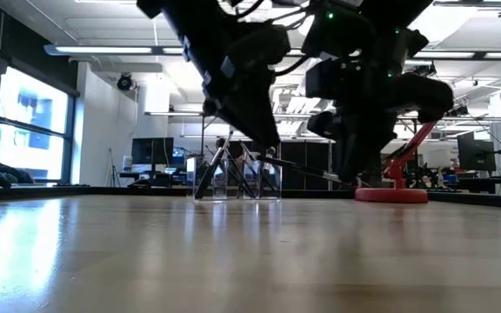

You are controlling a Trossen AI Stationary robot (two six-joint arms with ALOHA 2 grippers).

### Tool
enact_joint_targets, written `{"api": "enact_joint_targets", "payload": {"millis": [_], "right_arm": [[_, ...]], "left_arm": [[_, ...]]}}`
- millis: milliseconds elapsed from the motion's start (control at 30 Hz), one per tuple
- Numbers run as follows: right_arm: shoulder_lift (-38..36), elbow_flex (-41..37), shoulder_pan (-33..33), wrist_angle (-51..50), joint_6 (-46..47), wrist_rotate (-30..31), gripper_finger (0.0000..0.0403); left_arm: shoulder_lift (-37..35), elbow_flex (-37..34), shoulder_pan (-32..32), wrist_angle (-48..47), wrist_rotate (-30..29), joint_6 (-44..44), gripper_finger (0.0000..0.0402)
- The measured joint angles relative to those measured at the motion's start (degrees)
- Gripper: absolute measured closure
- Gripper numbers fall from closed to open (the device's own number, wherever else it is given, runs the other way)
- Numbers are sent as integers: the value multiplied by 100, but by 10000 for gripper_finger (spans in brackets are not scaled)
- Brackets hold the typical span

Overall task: Put items in baskets/containers
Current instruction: Put the black foundation brush into the transparent organizer

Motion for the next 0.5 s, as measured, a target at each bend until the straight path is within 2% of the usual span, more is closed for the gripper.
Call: {"api": "enact_joint_targets", "payload": {"millis": [267,500], "right_arm": [[15,0,57,127,207,294,397],[12,70,50,238,271,387,398]], "left_arm": [[315,784,7,-657,50,328,300],[468,872,13,-805,150,342,300]]}}
